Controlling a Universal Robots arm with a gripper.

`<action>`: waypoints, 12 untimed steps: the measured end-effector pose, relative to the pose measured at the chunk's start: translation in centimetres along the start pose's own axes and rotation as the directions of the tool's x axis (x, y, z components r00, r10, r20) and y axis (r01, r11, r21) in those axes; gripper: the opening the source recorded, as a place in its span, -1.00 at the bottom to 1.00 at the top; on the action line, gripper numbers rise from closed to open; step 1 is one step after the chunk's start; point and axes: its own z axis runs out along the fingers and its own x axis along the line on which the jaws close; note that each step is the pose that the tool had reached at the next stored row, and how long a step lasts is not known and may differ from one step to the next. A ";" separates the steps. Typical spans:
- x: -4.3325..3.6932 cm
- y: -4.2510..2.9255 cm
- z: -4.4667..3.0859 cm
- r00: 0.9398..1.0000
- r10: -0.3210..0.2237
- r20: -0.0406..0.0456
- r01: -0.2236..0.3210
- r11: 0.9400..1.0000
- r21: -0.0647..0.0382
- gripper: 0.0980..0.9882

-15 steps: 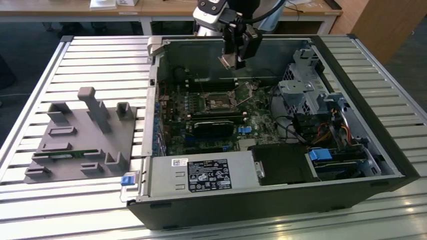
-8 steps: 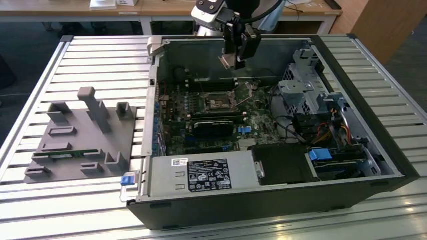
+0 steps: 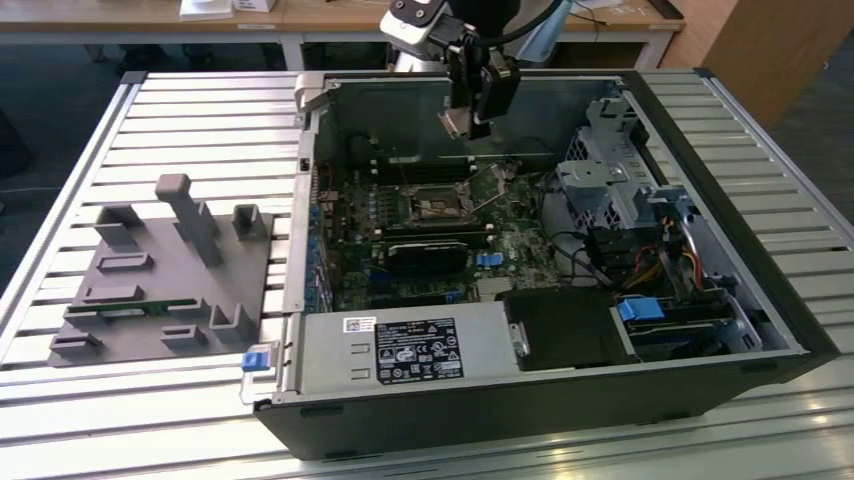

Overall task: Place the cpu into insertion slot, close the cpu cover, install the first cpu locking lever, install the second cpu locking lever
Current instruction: 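Place the cpu into insertion slot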

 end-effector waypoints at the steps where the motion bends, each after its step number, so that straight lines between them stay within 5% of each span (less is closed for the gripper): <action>1: 0.00 0.00 0.00 1.000 0.005 0.000 -0.005 1.000 0.000 -0.01; 12: 0.00 0.00 0.04 0.999 0.054 0.006 -0.054 0.999 -0.001 -0.01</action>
